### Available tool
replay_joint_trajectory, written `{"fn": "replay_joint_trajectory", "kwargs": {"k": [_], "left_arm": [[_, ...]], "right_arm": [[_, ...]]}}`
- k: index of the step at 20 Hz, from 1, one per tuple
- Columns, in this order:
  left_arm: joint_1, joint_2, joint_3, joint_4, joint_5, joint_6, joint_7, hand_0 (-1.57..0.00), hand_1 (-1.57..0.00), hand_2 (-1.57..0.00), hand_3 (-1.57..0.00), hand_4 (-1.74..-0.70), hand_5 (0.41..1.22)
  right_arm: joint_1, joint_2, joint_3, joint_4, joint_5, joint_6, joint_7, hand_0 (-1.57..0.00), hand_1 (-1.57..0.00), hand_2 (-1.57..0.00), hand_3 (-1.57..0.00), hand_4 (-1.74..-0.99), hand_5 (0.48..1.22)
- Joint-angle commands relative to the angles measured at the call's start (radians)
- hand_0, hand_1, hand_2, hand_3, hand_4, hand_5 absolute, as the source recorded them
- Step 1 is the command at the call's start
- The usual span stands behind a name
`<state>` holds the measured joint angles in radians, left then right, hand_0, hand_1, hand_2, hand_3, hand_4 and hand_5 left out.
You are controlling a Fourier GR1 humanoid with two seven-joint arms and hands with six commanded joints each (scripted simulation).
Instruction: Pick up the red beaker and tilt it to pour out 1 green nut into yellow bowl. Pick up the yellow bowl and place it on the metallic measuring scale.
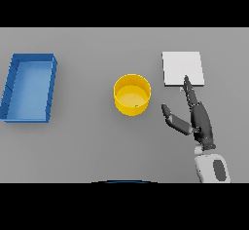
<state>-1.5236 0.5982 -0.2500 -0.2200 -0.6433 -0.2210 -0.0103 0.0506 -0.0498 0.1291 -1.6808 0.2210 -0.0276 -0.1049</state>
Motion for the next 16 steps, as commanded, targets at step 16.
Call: {"fn": "replay_joint_trajectory", "kwargs": {"k": [16], "left_arm": [[0.799, -0.027, 0.226, -0.569, 0.437, 0.326, 0.375, -1.57, -1.57, -1.57, -1.57, -1.74, 1.186]], "right_arm": [[0.012, -0.02, 0.008, 0.012, 0.001, 0.021, -0.04, 0.0, 0.0, 0.0, 0.0, -1.175, 0.676]]}}
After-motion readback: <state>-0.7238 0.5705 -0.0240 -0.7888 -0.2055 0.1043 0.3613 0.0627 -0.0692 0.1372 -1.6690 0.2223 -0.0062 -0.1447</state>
